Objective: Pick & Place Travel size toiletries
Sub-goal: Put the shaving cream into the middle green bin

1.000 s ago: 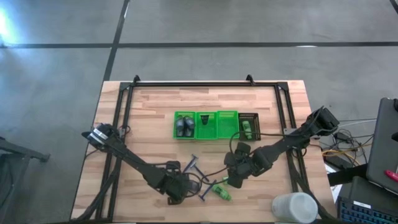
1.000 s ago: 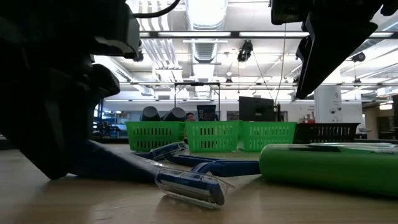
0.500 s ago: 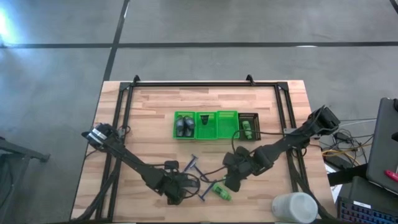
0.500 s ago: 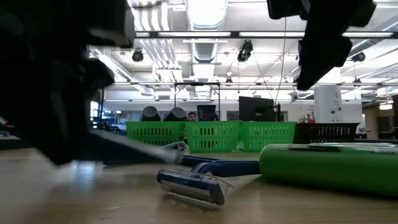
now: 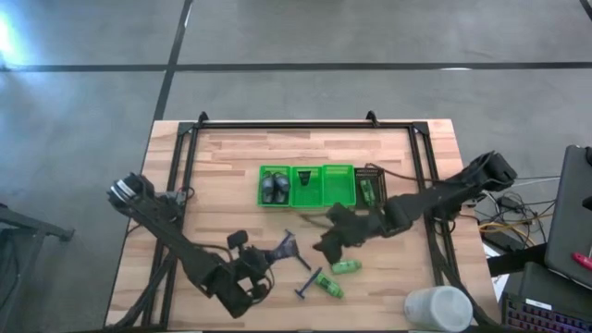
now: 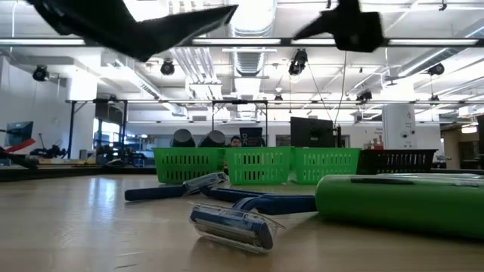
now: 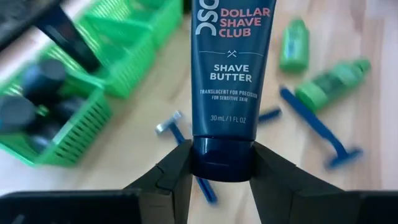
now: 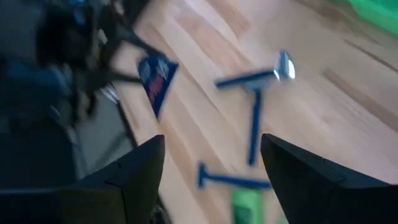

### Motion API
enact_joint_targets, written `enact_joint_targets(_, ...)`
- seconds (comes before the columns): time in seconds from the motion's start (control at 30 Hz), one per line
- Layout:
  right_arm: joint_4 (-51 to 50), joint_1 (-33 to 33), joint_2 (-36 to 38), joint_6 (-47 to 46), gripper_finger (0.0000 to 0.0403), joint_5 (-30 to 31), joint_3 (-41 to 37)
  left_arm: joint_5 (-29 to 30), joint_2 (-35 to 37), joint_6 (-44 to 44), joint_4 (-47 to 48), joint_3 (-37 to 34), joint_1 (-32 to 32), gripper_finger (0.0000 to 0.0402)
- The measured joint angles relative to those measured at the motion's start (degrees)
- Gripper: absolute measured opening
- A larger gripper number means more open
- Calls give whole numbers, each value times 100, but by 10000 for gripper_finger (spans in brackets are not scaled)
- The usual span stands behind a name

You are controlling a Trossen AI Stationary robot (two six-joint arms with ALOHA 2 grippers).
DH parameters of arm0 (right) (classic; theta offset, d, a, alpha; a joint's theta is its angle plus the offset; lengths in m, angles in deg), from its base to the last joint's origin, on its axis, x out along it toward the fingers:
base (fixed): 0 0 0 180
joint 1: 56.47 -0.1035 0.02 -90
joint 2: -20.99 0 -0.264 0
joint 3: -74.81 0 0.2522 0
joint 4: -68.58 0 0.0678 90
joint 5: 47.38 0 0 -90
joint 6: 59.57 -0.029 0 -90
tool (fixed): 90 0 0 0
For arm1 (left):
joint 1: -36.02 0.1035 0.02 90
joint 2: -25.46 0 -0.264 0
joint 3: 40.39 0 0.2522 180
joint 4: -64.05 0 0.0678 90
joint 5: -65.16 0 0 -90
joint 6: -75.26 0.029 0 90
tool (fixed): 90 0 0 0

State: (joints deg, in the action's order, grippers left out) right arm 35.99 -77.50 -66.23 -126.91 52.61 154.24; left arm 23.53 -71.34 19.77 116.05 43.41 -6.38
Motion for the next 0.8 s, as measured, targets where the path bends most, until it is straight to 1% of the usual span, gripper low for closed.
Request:
enact_joint_targets(0.07,130,126,16,-115,274,-98,8,238,25,-2,-13,0,14,131)
enact_joint_targets(0.2,188,347,-13,-236,291,-560,55,684,27,79,-15,0,98,131)
enact_joint_targets(0.3,292,420,-13,-284,294,-652,69,773,27,183,-24,0,162,131)
enact_joint_targets(0.47,339,486,-13,-272,275,-746,226,1022,27,496,-171,0,250,131)
enact_joint_targets(0.63,321,565,-26,-257,250,-830,256,1102,27,933,-638,0,304,131)
enact_joint_targets(0.73,347,574,-26,-228,239,-823,256,1223,27,921,-719,0,333,131)
enact_joint_targets(0.8,465,563,-26,-170,236,-652,254,1221,27,767,-701,0,382,131)
